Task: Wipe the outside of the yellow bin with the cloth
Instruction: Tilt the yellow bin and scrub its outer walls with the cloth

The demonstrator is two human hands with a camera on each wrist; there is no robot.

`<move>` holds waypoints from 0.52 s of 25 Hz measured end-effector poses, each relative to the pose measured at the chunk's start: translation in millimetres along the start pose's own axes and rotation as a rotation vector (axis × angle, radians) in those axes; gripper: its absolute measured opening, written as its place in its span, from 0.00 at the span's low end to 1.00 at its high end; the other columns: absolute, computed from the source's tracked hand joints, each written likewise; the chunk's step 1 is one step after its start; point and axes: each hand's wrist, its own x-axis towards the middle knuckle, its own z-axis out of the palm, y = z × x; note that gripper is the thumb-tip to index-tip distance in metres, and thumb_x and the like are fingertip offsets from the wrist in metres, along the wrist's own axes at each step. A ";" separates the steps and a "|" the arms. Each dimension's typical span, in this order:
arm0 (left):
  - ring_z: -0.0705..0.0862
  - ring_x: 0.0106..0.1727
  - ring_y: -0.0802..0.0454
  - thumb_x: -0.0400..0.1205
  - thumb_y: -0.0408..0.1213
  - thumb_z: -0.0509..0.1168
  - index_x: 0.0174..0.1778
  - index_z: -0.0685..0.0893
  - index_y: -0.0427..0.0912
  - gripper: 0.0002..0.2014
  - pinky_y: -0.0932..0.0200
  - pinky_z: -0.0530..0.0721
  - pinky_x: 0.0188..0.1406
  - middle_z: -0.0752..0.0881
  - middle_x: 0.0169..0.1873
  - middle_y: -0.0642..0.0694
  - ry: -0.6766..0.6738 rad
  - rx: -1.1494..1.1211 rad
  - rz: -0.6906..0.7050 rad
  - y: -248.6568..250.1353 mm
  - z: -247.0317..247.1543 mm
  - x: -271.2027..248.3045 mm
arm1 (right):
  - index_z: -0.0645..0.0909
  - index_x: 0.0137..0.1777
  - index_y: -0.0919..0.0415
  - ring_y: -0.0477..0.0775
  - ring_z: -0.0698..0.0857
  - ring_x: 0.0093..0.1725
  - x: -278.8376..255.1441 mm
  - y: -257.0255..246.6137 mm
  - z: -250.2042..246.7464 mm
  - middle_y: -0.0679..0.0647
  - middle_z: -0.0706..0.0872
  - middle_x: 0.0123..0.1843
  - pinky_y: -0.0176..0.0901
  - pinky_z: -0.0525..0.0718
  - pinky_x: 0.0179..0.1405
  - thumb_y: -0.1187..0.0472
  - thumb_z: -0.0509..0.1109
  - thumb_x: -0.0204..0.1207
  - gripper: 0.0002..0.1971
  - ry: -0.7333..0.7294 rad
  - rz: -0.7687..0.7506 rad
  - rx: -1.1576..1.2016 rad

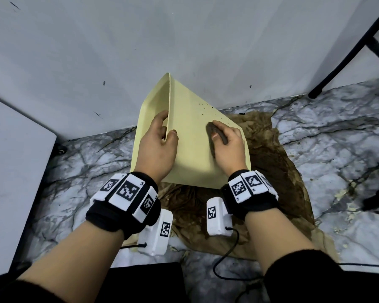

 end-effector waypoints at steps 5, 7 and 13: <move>0.83 0.44 0.57 0.81 0.32 0.55 0.69 0.67 0.52 0.21 0.77 0.76 0.40 0.82 0.48 0.53 -0.060 0.060 0.023 1.5 -6.0 3.6 | 0.77 0.65 0.50 0.60 0.69 0.70 -0.5 23.3 -15.2 0.57 0.74 0.66 0.35 0.59 0.69 0.61 0.60 0.79 0.16 0.060 0.115 -0.004; 0.82 0.42 0.59 0.80 0.30 0.54 0.66 0.66 0.51 0.19 0.75 0.76 0.35 0.80 0.51 0.52 -0.087 0.073 0.009 4.4 -9.3 7.2 | 0.77 0.66 0.50 0.59 0.68 0.69 -1.8 24.7 -14.8 0.57 0.74 0.66 0.32 0.57 0.65 0.61 0.60 0.79 0.16 0.060 0.116 -0.008; 0.83 0.47 0.44 0.81 0.37 0.56 0.62 0.67 0.52 0.14 0.51 0.80 0.45 0.83 0.47 0.45 -0.009 0.048 -0.073 4.3 -9.1 15.0 | 0.78 0.65 0.50 0.58 0.68 0.68 -12.6 28.6 -8.8 0.56 0.75 0.65 0.29 0.57 0.61 0.61 0.61 0.79 0.16 0.073 0.042 -0.057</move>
